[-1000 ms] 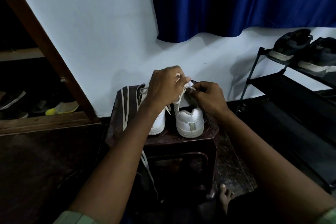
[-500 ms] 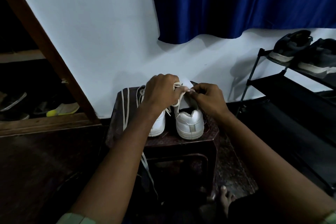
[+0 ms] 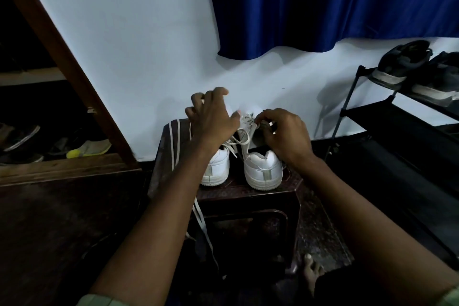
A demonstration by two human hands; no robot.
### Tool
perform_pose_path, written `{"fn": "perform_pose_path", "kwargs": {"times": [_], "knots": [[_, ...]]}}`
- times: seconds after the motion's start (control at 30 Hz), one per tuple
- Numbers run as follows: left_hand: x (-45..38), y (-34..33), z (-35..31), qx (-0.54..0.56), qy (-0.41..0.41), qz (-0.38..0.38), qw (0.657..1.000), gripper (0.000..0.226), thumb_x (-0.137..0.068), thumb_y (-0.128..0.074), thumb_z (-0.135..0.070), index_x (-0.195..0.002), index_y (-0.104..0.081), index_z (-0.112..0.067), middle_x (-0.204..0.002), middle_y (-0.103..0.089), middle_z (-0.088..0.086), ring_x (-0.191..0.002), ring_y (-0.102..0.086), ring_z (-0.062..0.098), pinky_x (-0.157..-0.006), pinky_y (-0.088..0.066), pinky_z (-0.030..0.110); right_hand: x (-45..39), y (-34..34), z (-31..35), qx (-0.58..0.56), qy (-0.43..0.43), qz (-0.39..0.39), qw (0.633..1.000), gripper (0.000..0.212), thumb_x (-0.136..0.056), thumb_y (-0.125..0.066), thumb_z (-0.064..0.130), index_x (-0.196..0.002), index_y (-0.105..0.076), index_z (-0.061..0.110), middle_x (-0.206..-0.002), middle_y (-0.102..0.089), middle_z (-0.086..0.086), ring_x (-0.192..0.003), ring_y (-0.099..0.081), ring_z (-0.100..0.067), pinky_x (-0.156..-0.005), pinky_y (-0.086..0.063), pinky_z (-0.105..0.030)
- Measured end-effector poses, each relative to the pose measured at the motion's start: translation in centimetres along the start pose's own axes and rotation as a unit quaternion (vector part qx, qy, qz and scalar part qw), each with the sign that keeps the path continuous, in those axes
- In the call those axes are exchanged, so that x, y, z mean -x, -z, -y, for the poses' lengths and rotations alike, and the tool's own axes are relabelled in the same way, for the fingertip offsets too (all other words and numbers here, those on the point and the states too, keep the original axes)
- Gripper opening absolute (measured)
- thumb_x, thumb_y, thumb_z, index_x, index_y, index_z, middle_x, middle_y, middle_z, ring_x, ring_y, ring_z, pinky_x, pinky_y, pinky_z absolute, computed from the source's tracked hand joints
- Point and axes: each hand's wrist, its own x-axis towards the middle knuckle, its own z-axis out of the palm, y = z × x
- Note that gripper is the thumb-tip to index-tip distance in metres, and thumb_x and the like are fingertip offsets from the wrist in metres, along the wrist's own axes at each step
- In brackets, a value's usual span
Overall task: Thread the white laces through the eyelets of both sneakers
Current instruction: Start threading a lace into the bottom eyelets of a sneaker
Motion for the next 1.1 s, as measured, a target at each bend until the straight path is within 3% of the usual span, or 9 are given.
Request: {"fn": "perform_pose_path", "kwargs": {"times": [0.1,0.3,0.43,0.53,0.6,0.77,0.9,1.0,1.1], "knots": [[0.1,0.2,-0.1,0.023,-0.116,0.062,0.991,0.071,-0.084,-0.077,-0.051,-0.146,-0.044,-0.042,-0.162,-0.03,-0.011,-0.149,-0.015,0.021,-0.111,-0.023,0.045,-0.2,0.4,0.1,0.036,0.011,0.027,0.999,0.025,-0.083,-0.059,0.021,-0.104,-0.066,0.033,-0.093,-0.065,0.003,-0.079,-0.064,-0.03,-0.068,-0.052,-0.04],[0.7,-0.7,-1.0,0.127,-0.185,0.132,0.965,0.064,-0.072,-0.079,-0.023,-0.132,-0.06,-0.034,-0.116,-0.071,-0.013,-0.105,-0.068,0.011,-0.095,-0.054,0.038,-0.3,0.2,0.7,0.079,0.035,0.036,0.996,0.041,-0.084,-0.058,0.018,-0.123,-0.059,0.03,-0.097,-0.06,-0.007,-0.077,-0.062,-0.043,-0.061,-0.046,-0.039],[0.5,-0.6,-1.2,0.146,-0.142,0.118,0.972,0.054,-0.067,-0.074,-0.027,-0.119,-0.067,-0.04,-0.1,-0.074,-0.02,-0.083,-0.071,0.003,-0.088,-0.058,0.037,-0.3,-0.4,0.0,-0.074,-0.048,0.017,0.996,0.012,-0.091,-0.051,0.015,-0.101,-0.057,0.019,-0.091,-0.058,-0.003,-0.078,-0.058,-0.029,-0.066,-0.048,-0.041],[0.4,-0.6,-1.2,0.143,-0.126,0.122,0.974,0.046,-0.064,-0.072,-0.03,-0.109,-0.074,-0.037,-0.098,-0.076,-0.021,-0.085,-0.071,0.002,-0.088,-0.057,0.031,-0.7,0.7,1.3,-0.421,-0.257,0.024,0.87,0.016,-0.092,-0.049,0.003,-0.086,-0.06,0.013,-0.081,-0.061,-0.005,-0.071,-0.058,-0.017,-0.062,-0.047,-0.029],[0.5,-0.5,-1.2,0.123,-0.131,0.115,0.977,0.039,-0.068,-0.077,-0.028,-0.107,-0.076,-0.035,-0.096,-0.076,-0.019,-0.088,-0.07,0.004,-0.085,-0.055,0.027,-0.9,1.5,1.7,-0.501,-0.297,0.043,0.812,0.016,-0.087,-0.05,0.006,-0.079,-0.062,0.013,-0.082,-0.062,-0.007,-0.073,-0.06,-0.019,-0.063,-0.047,-0.028],[0.6,-0.5,-0.8,0.111,-0.118,0.112,0.98,0.036,-0.07,-0.081,-0.032,-0.105,-0.075,-0.037,-0.091,-0.075,-0.018,-0.082,-0.07,0.003,-0.084,-0.054,0.027,-0.8,1.9,1.3,-0.46,-0.182,0.043,0.868,0.024,-0.085,-0.063,0.012,-0.065,-0.062,-0.001,-0.068,-0.065,-0.005,-0.074,-0.065,-0.018,-0.082,-0.049,-0.036],[0.6,-0.6,-0.6,0.093,-0.118,0.109,0.983,0.037,-0.069,-0.08,-0.037,-0.106,-0.072,-0.037,-0.092,-0.075,-0.018,-0.091,-0.069,0.006,-0.1,-0.049,0.039,-1.1,2.3,1.0,-0.509,-0.219,0.064,0.83,0.034,-0.092,-0.072,0.023,-0.068,-0.064,0.0,-0.059,-0.056,-0.003,-0.058,-0.051,-0.016,-0.07,-0.046,-0.029],[0.7,-0.7,-0.4,0.07,-0.119,0.096,0.986,0.044,-0.066,-0.074,-0.043,-0.11,-0.072,-0.037,-0.096,-0.077,-0.014,-0.097,-0.069,0.011,-0.104,-0.043,0.039,-1.1,2.2,0.6,-0.373,-0.164,0.11,0.907,0.023,-0.091,-0.076,0.018,-0.086,-0.076,-0.005,-0.074,-0.071,-0.016,-0.062,-0.06,-0.009,-0.061,-0.046,-0.019],[0.7,-1.1,-0.5,0.047,-0.133,0.088,0.986,0.046,-0.071,-0.078,-0.037,-0.116,-0.069,-0.038,-0.1,-0.076,-0.012,-0.103,-0.068,0.013,-0.093,-0.033,0.033,-1.0,2.4,0.4,-0.366,-0.142,0.14,0.909,0.019,-0.096,-0.071,0.013,-0.092,-0.076,-0.005,-0.087,-0.074,-0.025,-0.072,-0.064,-0.013,-0.068,-0.049,-0.023]]}}
